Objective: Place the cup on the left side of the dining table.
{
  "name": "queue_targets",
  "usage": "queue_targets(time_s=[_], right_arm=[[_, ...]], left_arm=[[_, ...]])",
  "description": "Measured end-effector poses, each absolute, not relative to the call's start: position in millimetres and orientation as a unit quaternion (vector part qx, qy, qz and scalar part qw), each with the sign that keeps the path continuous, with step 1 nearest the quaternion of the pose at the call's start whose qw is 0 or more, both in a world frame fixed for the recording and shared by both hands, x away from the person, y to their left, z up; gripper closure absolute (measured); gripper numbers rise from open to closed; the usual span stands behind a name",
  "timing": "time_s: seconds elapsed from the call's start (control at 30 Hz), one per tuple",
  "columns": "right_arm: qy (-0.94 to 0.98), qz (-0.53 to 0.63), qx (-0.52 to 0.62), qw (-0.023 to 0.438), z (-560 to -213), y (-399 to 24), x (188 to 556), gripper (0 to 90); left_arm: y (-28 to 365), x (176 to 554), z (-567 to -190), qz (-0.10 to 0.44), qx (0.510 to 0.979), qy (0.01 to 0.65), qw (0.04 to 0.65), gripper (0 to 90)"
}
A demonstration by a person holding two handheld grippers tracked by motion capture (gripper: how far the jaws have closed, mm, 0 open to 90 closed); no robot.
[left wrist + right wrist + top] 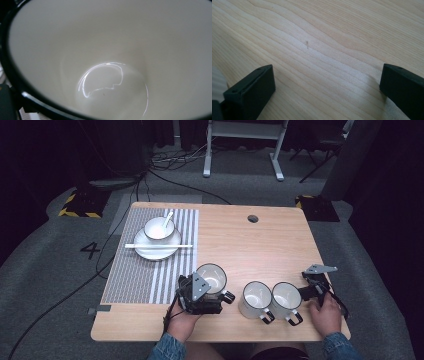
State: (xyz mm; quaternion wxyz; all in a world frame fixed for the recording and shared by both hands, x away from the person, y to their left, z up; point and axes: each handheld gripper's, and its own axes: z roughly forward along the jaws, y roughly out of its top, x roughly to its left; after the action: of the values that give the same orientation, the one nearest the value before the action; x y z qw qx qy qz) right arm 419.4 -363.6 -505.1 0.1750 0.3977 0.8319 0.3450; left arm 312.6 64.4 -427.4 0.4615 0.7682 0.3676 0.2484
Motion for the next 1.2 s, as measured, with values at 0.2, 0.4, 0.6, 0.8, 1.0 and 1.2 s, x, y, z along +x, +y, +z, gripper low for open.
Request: queue_targets(time_s=[0.2,0.4,0.6,0.8,1.0,1.2], right_arm=[[0.833,0.345,0.396,0.176,-505.3,-363.9,419.7,0.2],[0.833,0.345,0.396,0.176,-505.2,-363.9,419.6,0.2],[0.833,0.345,0.396,0.176,-505.2,-363.9,419.6,0.2],[0.833,0.345,0.396,0.176,-505.2,-363.9,419.6,0.2],[0.833,0.345,0.395,0.176,-505.2,-363.9,419.7,0.2],[0.833,0.345,0.396,0.176,-505.2,-363.9,419.6,0.2]], left_arm=[[77.2,318.7,-423.2,0.268,0.760,0.382,0.453,3.2],[92.4,328.2,-420.8,0.276,0.756,0.398,0.441,3.2],[106.2,337.4,-420.9,0.288,0.751,0.416,0.424,3.2],[119.4,344.3,-421.0,0.291,0.742,0.434,0.420,3.2],[133.4,349.6,-420.5,0.299,0.733,0.449,0.414,3.2],[149.9,354.9,-422.2,0.308,0.714,0.475,0.413,3.2]])
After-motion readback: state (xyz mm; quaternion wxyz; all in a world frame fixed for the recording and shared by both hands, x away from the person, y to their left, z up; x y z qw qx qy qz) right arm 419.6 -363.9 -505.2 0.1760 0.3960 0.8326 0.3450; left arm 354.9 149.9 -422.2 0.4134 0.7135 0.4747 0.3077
